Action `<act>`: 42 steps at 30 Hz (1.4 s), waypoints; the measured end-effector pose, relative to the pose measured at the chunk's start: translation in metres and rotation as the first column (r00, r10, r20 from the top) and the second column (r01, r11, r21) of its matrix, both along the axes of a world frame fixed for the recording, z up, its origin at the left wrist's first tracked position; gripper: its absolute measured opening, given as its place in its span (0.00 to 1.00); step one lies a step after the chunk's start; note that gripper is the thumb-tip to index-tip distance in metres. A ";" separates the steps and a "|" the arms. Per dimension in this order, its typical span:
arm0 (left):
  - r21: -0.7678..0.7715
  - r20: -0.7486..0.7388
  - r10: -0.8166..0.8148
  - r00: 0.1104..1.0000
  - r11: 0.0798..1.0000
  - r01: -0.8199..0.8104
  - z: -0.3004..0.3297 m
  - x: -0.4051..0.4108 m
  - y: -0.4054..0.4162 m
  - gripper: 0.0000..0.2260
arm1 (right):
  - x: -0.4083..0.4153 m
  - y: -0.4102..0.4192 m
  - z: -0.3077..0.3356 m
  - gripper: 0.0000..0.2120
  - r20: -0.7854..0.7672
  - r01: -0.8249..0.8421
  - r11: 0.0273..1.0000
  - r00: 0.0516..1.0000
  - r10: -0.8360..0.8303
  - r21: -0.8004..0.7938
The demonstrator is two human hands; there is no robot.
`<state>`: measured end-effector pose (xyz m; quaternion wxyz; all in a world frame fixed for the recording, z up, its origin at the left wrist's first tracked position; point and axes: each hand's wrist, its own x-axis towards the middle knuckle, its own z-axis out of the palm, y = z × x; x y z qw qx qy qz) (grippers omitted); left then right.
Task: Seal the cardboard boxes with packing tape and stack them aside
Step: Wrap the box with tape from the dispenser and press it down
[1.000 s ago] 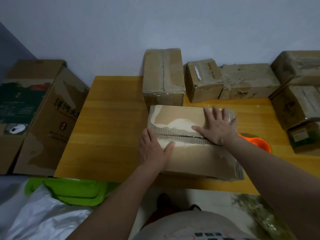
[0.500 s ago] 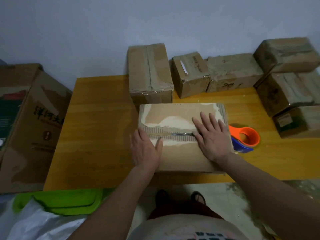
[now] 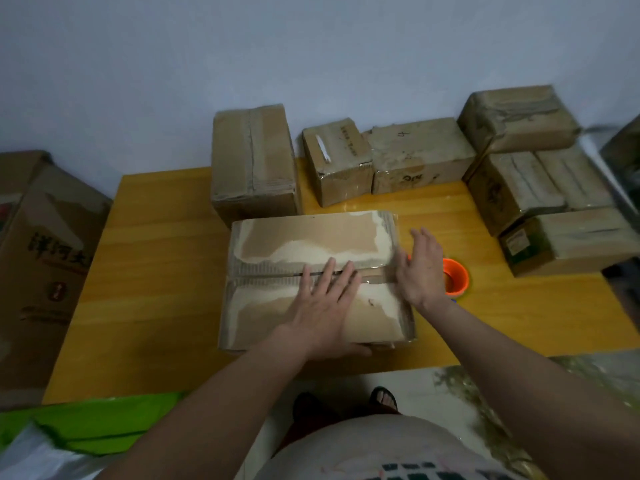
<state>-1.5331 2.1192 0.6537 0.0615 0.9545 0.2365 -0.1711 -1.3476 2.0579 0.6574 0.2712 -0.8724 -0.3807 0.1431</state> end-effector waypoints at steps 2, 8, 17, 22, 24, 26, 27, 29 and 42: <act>-0.007 0.012 0.012 1.000 1.000 -0.012 0.000 0.005 0.000 0.56 | 0.018 -0.008 -0.010 0.20 -0.153 0.146 0.985 0.975 -0.159 -0.091; -0.006 0.021 0.060 0.998 0.998 -0.060 0.000 0.016 0.001 0.55 | 0.043 -0.039 -0.045 0.21 -0.083 -0.024 0.797 0.996 -0.033 -0.603; -0.017 0.033 0.090 0.995 0.996 -0.090 0.000 0.017 0.001 0.56 | 0.068 -0.045 -0.055 0.12 -0.066 -0.032 0.886 0.998 0.002 -0.462; -0.020 0.051 0.102 0.993 0.995 -0.101 0.001 0.017 0.001 0.58 | 0.079 -0.041 -0.014 0.10 -0.467 0.250 0.960 0.839 -0.280 -0.125; -0.027 0.074 0.115 0.991 0.993 -0.113 0.004 0.017 0.000 0.57 | 0.079 -0.038 0.005 0.14 -0.478 0.363 0.932 0.816 -0.327 -0.018; -0.052 0.127 0.144 0.981 0.989 -0.138 0.006 0.016 -0.002 0.53 | 0.077 -0.036 0.022 0.22 -0.426 0.463 0.882 0.817 -0.388 0.084; -0.066 0.159 0.169 0.973 0.985 -0.160 0.006 0.016 -0.002 0.49 | 0.077 -0.034 0.030 0.25 -0.399 0.482 0.866 0.825 -0.400 0.129; -0.091 0.214 0.247 0.945 0.968 -0.232 0.008 0.017 -0.003 0.38 | 0.077 -0.030 0.043 0.28 -0.361 0.446 0.874 0.861 -0.360 0.194; -0.996 -0.070 0.990 0.126 -0.063 -0.055 0.111 0.066 0.020 0.14 | 0.055 0.003 0.072 0.25 -0.370 -0.014 0.925 0.914 0.166 0.379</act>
